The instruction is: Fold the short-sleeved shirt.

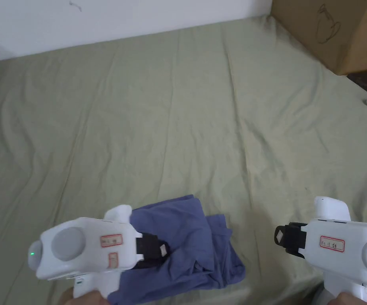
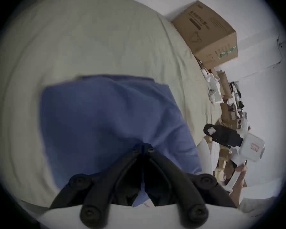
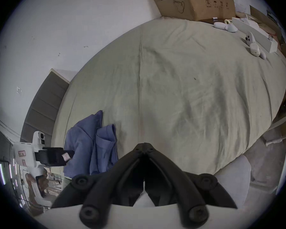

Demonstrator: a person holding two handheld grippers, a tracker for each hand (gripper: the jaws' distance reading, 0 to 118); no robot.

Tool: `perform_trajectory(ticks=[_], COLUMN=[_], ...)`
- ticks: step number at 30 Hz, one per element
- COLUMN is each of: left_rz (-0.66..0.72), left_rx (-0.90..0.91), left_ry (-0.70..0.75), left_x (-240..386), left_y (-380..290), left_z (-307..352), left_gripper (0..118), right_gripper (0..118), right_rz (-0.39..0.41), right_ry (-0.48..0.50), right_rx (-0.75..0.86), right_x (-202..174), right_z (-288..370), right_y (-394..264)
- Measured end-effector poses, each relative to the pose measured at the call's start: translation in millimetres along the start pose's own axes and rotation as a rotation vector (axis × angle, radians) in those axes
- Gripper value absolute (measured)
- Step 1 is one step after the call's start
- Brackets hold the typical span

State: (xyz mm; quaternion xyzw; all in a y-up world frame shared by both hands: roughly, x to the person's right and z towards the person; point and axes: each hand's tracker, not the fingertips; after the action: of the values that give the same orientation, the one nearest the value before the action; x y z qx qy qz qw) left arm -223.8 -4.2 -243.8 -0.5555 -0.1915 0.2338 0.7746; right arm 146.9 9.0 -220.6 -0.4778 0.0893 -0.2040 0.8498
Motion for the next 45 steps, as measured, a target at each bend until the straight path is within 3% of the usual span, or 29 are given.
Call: perform_trajectory(ticks=[10, 13, 15, 18, 27, 34, 39, 43, 45], left_rz=[-0.082, -0.079, -0.154, -0.11, -0.169, -0.099, 0.026, 0.199, 0.198], left_rx=[-0.067, -0.069, -0.056, -0.061, -0.071, 0.059, 0.241, 0.302, 0.307], left_ry=[-0.003, 0.0, 0.009, 0.001, -0.055, -0.281, -0.138, -0.131, -0.072], left_x=[51, 62, 71, 74, 87, 56, -21, -80, -93], left_y=[-13, -17, -19, -18, -19, -17, -29, -53, -66], left_z=[-49, -48, -48, -53, -54, 19, 87, 116, 121], left_gripper=[2, 2, 2, 2, 2, 2, 2, 2, 2], right_gripper=[0, 0, 0, 0, 0, 0, 0, 0, 0], right_rz=[-0.023, -0.027, -0.023, -0.028, -0.001, 0.062, 0.168, 0.262, 0.316], right_ry=[-0.02, -0.018, -0.021, -0.024, -0.015, 0.002, 0.072, 0.151, 0.179], right_rx=[0.007, 0.007, 0.007, 0.003, -0.003, 0.007, -0.004, -0.049, -0.089], right_x=[14, 15, 14, 14, 1, -23, -62, -101, -120], right_z=[5, 6, 6, 3, 6, 11, 6, -12, -28], right_y=[0, 0, -1, -1, -1, 7, 9, 6, 2])
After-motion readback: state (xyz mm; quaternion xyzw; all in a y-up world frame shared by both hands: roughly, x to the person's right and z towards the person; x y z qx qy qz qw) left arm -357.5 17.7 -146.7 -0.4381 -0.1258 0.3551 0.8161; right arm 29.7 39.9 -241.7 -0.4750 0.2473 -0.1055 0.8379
